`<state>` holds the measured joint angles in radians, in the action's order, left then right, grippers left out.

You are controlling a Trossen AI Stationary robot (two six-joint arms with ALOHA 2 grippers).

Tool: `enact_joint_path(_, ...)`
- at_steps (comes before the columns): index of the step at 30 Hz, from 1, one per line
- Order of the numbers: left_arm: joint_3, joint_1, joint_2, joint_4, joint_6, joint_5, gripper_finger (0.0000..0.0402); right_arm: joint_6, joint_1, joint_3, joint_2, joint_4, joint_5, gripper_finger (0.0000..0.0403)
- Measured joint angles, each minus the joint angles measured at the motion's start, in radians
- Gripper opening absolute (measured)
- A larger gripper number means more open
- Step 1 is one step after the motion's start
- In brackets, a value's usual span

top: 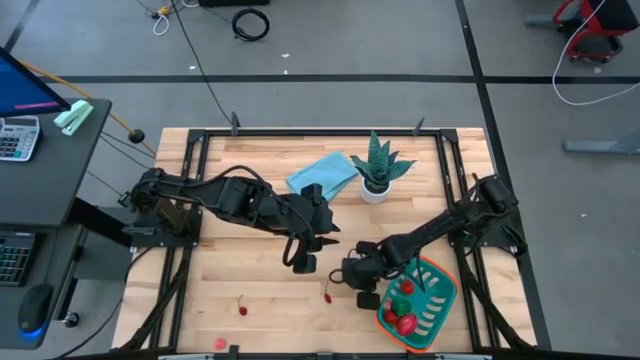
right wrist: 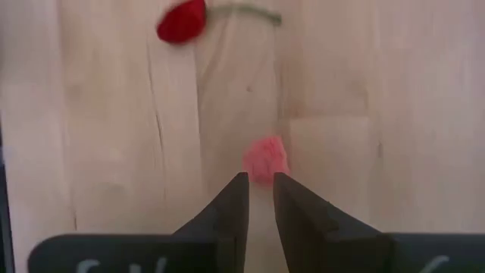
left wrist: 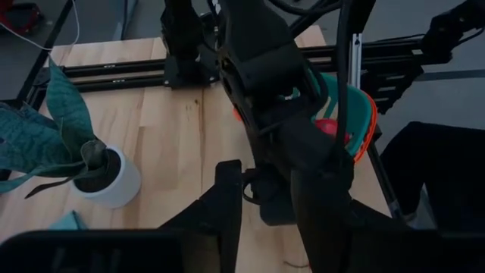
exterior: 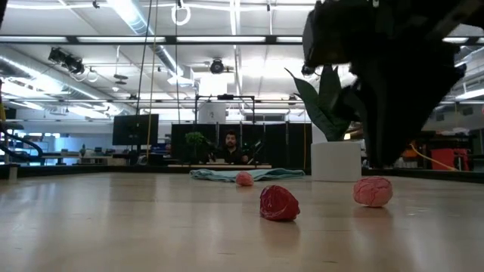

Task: Pick and placing Produce into tupperware
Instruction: Put the middle apricot into the basket

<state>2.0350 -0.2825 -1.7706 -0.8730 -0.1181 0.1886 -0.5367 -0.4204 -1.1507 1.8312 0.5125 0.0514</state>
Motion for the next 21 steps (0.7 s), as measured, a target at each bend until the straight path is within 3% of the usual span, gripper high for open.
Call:
enact_joint_path(6,0.0,0.0,0.0,-0.007,0.0,0.0,0.012,0.054,0.005,0.0,-0.066,-0.012,-0.093,0.0071)
enact_joint_path(14,0.0,0.0,0.0,-0.035,-0.001,0.0,0.0112,0.009,0.005,0.0,-0.076,-0.012,-0.024,0.0076)
enact_joint_path(21,0.0,0.0,0.0,-0.035,-0.001,0.0,0.0113,0.006,0.006,0.0,-0.05,-0.02,-0.023,0.0125)
